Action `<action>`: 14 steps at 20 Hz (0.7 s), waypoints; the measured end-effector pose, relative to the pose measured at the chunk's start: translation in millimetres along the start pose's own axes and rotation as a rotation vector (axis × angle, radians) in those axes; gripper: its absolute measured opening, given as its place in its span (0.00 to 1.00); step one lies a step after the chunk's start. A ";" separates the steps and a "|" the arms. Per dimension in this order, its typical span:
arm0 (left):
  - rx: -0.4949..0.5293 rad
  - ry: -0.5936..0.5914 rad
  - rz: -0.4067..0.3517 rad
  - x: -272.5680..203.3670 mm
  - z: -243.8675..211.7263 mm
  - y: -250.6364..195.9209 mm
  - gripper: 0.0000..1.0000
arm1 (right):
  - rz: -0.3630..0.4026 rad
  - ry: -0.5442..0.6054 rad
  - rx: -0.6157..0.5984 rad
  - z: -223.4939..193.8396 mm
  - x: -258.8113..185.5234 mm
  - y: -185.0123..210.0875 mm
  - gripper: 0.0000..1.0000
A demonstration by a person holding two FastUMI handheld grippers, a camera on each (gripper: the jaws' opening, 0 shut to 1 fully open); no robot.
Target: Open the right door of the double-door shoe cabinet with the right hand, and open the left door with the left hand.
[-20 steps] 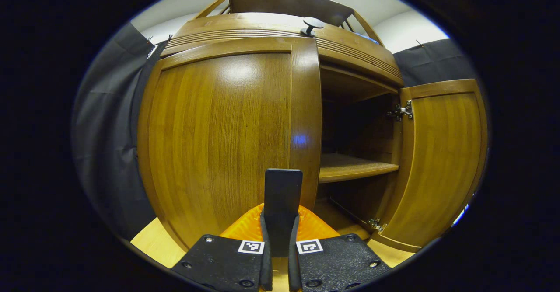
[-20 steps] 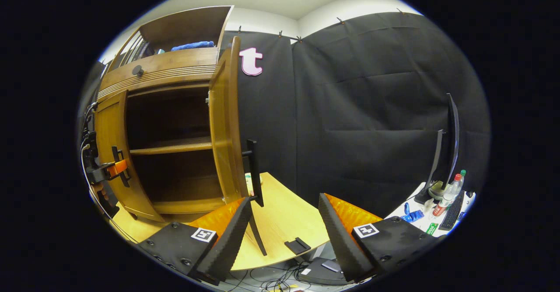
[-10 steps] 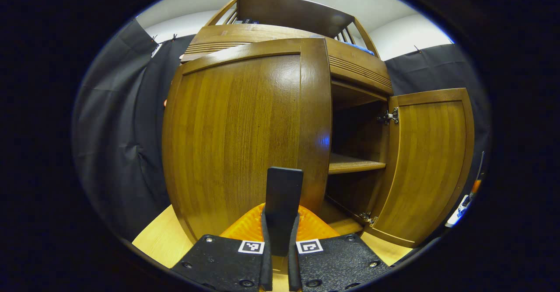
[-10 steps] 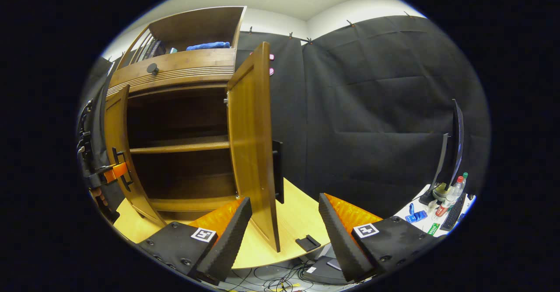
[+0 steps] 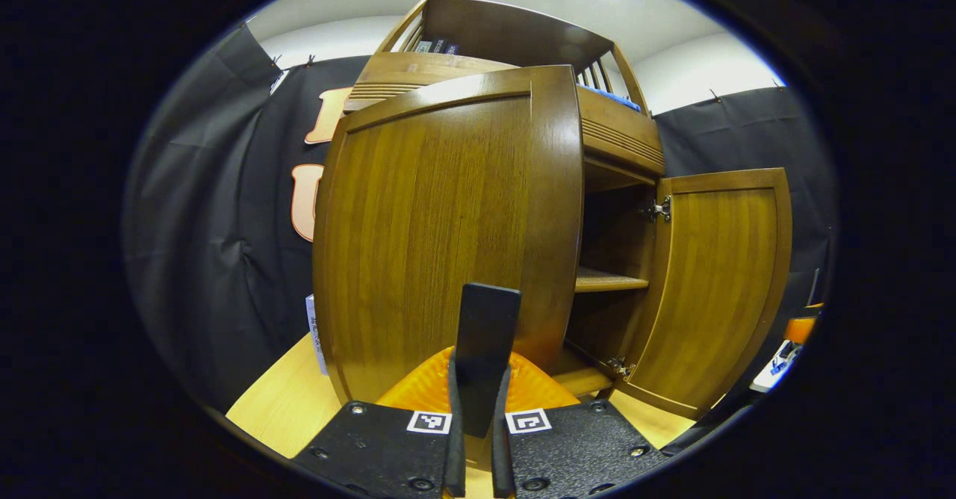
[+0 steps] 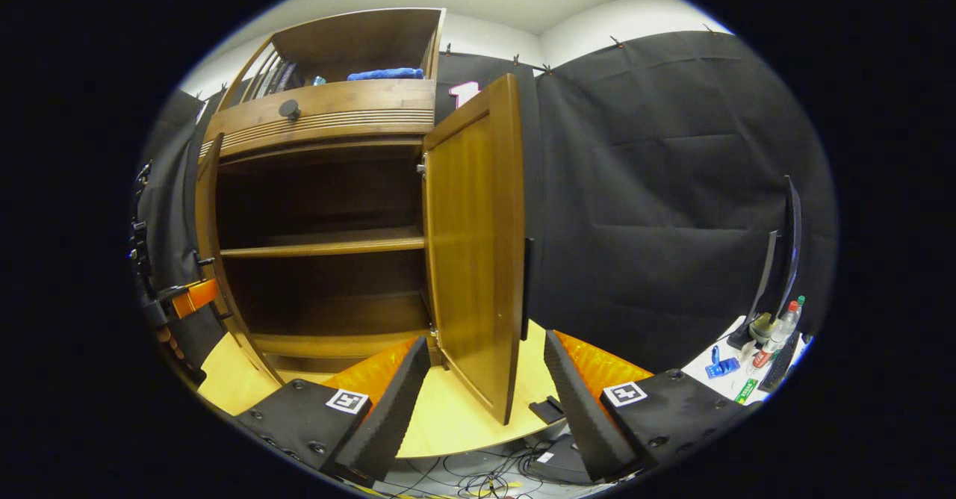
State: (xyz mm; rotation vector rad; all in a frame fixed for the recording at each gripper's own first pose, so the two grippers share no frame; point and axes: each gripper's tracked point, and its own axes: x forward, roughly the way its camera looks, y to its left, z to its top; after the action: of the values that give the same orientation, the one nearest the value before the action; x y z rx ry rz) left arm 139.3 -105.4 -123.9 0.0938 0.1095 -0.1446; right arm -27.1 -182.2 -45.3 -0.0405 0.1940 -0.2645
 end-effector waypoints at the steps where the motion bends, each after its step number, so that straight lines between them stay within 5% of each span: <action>1: 0.001 0.003 -0.002 -2.3 -0.7 2.1 0.13 | 0.008 -0.001 -0.001 -0.6 -0.9 6.5 0.99; 12: -0.004 -0.004 0.012 -61.9 10.7 39.9 0.11 | 0.122 0.026 -0.028 -12.9 -8.7 114.4 0.91; 14: -0.002 -0.004 0.010 -70.0 10.9 48.0 0.11 | 0.146 0.022 -0.037 -14.7 -10.4 135.0 1.00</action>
State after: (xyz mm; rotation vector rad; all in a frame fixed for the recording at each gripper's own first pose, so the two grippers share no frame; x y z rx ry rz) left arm 78.7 -49.5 -101.0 0.0918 0.1052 -0.1346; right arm -5.3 -49.5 -66.6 -0.0595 0.2225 -0.1156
